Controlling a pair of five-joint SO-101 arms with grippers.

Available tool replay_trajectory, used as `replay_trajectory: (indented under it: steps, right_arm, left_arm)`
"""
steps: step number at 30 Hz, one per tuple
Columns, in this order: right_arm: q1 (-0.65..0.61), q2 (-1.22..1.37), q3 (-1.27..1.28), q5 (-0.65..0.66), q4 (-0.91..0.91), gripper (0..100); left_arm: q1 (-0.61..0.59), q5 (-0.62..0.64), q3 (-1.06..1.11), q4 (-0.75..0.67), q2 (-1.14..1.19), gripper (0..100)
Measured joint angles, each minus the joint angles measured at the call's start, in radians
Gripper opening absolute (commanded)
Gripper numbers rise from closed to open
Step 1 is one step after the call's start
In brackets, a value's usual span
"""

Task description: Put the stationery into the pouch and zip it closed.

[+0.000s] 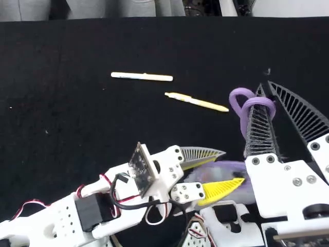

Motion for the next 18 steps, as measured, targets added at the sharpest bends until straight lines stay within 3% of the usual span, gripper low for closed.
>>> replay_trajectory:
  steps: [3, 6, 10, 18]
  right_arm:
    - [0.0, 0.0, 0.0, 0.0, 0.0, 1.2]
    - [0.0, 0.0, 0.0, 0.0, 0.0, 1.2]
    - [0.0, 0.0, 0.0, 0.009, 0.0, 1.2]
    - [0.0, 0.0, 0.0, 0.023, 0.0, 1.2]
  left_arm:
    - [-0.005, 0.0, -0.006, 0.009, 0.0, 20]
    - [-0.087, 0.0, -0.038, 0.012, -0.002, 20]
    - [-0.307, 0.017, -0.098, 0.012, -0.002, 20]
    - [-0.741, 0.178, -0.14, 0.012, -0.005, 20]
